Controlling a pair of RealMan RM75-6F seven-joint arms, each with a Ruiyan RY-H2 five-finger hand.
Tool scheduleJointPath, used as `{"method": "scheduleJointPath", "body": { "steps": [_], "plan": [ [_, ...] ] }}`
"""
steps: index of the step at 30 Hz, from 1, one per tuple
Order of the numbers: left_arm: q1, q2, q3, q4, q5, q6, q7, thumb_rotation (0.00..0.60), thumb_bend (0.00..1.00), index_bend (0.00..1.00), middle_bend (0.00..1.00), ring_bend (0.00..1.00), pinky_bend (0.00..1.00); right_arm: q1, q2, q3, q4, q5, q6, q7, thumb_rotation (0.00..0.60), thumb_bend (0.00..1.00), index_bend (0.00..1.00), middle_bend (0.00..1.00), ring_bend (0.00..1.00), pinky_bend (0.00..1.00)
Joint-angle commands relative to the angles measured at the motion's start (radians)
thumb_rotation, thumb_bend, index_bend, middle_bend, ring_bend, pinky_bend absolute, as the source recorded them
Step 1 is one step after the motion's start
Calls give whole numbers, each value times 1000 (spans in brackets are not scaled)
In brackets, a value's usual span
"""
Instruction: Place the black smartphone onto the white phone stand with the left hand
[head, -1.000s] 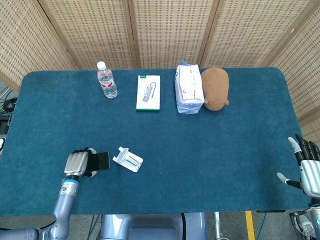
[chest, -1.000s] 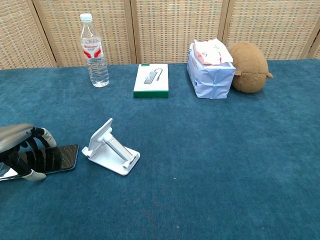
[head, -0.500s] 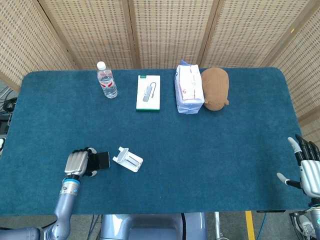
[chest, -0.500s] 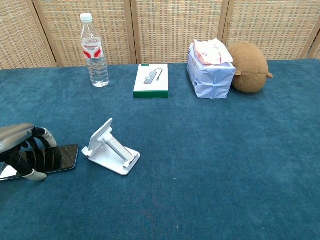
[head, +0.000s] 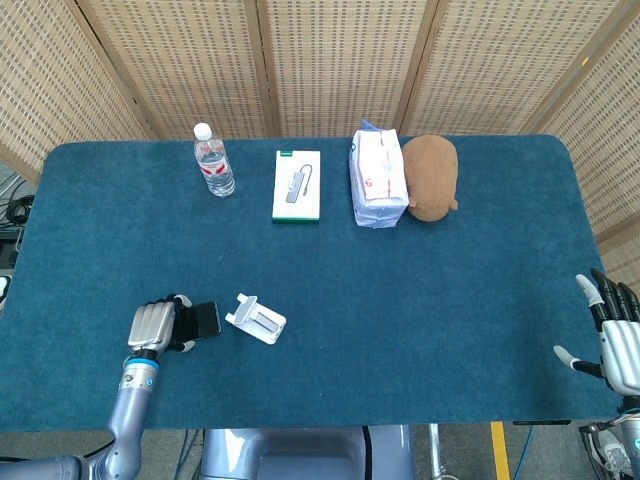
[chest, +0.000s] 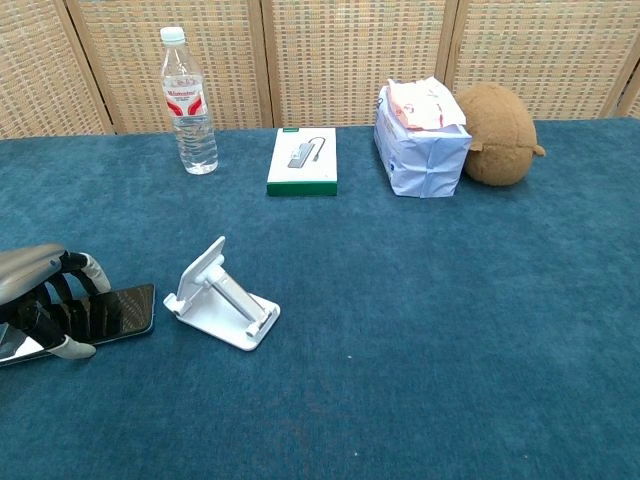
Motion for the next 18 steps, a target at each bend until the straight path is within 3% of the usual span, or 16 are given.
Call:
{"method": "scheduleJointPath", "body": {
  "steps": [1, 13, 17, 18],
  "plan": [
    [10, 15, -10, -11, 23, 3, -36, 600, 229, 511, 435, 502, 420, 0, 0, 0, 0, 1, -1, -1, 600, 0, 0, 0, 0, 0],
    [39, 79, -46, -57, 129, 5, -210, 600, 220, 511, 435, 500, 420, 2, -1, -1, -1, 1, -5, -4, 600, 0, 0, 0, 0, 0],
    [50, 94, -65, -39, 243, 3, -383, 600, 198, 511, 435, 499, 420, 4, -2, -2, -1, 2, -8, -9, 600, 0, 0, 0, 0, 0],
    [53, 96, -71, -18, 307, 7, -478, 600, 193, 511, 435, 499, 420, 4, -3, -2, -1, 3, -9, -11, 600, 0, 0, 0, 0, 0]
  ]
}}
